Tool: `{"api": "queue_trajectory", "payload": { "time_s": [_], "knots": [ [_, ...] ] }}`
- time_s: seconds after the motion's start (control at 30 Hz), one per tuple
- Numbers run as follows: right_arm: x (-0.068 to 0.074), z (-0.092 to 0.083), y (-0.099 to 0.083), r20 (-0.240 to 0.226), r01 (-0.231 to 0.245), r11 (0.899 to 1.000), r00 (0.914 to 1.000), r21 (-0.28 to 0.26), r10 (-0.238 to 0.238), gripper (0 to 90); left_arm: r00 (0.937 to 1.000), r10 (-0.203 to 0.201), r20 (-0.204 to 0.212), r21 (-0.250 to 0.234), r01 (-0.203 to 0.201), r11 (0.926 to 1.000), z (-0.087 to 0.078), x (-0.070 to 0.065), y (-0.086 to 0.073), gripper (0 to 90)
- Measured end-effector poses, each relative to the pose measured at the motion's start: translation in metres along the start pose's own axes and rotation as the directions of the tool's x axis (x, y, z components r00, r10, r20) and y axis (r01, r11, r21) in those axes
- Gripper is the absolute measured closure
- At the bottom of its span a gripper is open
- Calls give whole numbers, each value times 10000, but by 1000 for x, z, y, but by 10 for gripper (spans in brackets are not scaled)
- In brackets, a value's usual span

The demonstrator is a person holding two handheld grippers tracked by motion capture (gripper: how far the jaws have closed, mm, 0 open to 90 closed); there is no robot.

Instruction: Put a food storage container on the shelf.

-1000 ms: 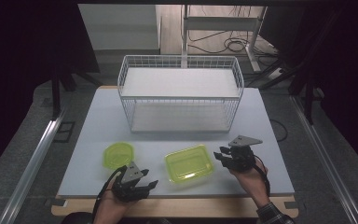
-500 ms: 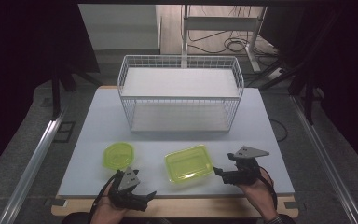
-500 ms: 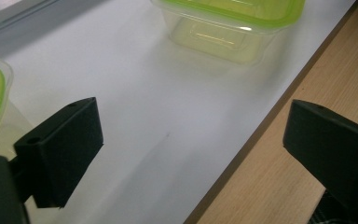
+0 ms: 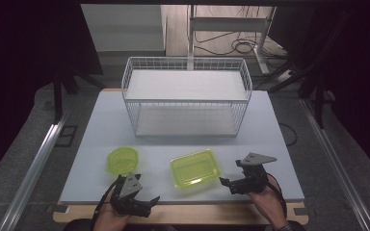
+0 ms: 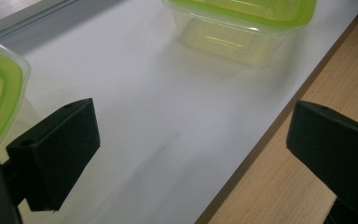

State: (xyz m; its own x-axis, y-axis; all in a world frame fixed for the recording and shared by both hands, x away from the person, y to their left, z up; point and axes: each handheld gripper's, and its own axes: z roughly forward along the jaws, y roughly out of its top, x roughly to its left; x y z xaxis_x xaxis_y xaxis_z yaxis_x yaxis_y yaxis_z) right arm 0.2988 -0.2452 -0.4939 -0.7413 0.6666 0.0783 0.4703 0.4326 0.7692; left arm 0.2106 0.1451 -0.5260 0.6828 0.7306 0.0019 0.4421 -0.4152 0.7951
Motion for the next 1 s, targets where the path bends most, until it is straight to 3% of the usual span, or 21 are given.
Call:
{"api": "queue_trajectory", "payload": {
  "time_s": [0.23,0.37,0.5,0.7,0.83,1.0],
  "knots": [
    [-2,-1,2,98,-269,9996,9996,-36,269,53,10000,18,41,38,-18,10000,1,-1,0,29],
    [-3,0,4,114,-431,9990,9990,142,430,54,9997,242,-101,85,-242,9997,2,-2,0,29],
    [-1,3,4,266,-322,9989,9992,353,312,54,9993,337,-148,138,-335,9993,3,-3,0,29],
    [-2,2,10,224,-573,9983,9981,65,571,54,9990,361,-247,156,-358,9992,3,-3,0,28],
    [-4,3,17,156,-750,9972,9971,-8,750,104,9988,367,-338,175,-362,9992,3,-3,0,28],
    [-11,5,25,-360,-1270,9917,9913,-184,1263,195,9988,349,-355,144,-344,9993,4,-3,0,28]
  ]
}}
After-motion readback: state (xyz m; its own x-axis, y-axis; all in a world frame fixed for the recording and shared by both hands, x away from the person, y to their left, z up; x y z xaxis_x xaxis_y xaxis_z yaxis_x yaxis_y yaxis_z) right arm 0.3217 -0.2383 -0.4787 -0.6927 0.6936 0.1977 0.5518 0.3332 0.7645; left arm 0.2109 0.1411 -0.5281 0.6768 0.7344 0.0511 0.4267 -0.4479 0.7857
